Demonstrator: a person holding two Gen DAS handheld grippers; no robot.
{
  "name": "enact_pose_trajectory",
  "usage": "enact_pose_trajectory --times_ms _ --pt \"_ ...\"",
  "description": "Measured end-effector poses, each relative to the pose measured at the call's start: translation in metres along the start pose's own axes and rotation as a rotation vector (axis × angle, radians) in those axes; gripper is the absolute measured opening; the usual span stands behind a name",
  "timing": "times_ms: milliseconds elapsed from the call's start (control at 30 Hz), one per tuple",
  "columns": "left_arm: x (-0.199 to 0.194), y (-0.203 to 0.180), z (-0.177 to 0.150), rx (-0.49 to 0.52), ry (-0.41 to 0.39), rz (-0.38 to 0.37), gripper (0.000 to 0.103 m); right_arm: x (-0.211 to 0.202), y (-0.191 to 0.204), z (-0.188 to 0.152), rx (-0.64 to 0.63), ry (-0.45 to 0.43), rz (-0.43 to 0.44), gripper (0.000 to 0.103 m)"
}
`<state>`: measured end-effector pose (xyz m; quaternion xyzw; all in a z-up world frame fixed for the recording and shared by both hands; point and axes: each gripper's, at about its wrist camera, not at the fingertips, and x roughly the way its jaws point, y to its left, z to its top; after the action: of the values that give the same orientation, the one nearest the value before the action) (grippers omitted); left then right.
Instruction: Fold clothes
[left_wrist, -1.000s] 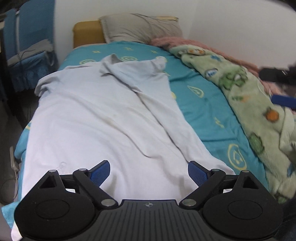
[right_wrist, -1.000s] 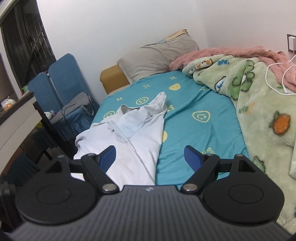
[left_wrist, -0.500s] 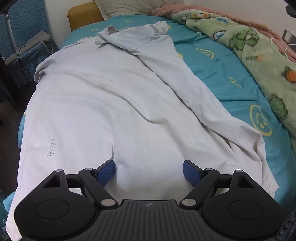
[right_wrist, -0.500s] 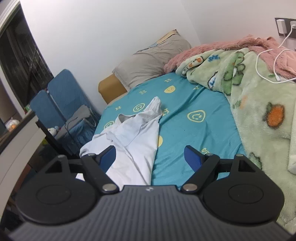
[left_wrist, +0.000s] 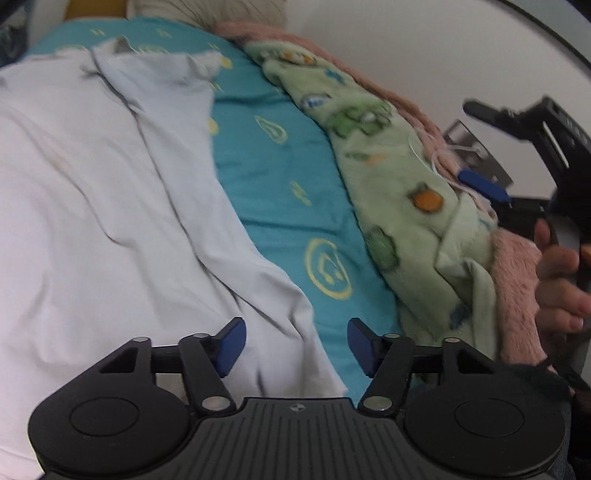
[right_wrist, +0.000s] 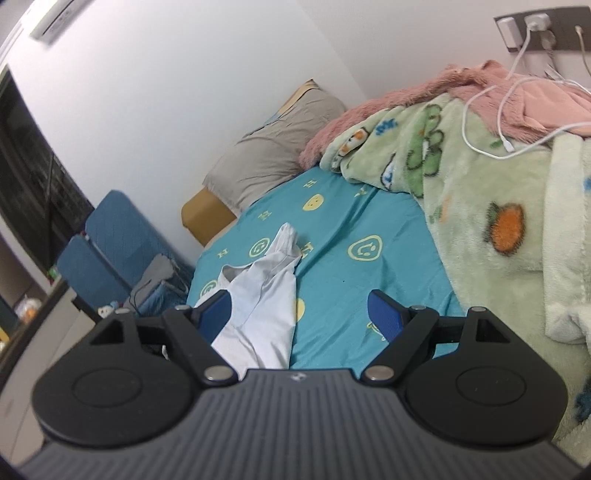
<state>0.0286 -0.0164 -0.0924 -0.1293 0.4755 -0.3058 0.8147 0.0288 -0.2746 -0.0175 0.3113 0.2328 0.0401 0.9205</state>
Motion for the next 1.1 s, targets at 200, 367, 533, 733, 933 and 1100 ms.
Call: enact_pose_trajectory --times_ms 200,367,533,733,933,1100 --pt "0.032 0.008 -0.008 -0.020 0.091 -0.092 0.047 0.006 0.003 -0.004 -0.002 0.034 0.011 0.083" --pt "0.054 0.009 -0.006 -0.015 0.133 -0.083 0.047 0.011 0.006 -0.008 -0.016 0.051 0.004 0.083" --pt "0.059 0.007 -0.003 -0.014 0.132 -0.097 0.048 0.018 0.004 -0.012 0.003 0.075 -0.007 0.083" --pt "0.062 0.006 -0.001 0.013 0.129 -0.071 0.004 0.025 0.006 -0.017 -0.010 0.090 -0.041 0.083" --pt "0.044 0.005 0.001 0.008 0.078 -0.068 0.002 0.033 0.007 -0.020 -0.023 0.108 -0.061 0.083" --pt "-0.001 0.005 0.008 -0.054 0.035 -0.115 0.002 0.032 0.005 -0.019 -0.031 0.104 -0.082 0.083"
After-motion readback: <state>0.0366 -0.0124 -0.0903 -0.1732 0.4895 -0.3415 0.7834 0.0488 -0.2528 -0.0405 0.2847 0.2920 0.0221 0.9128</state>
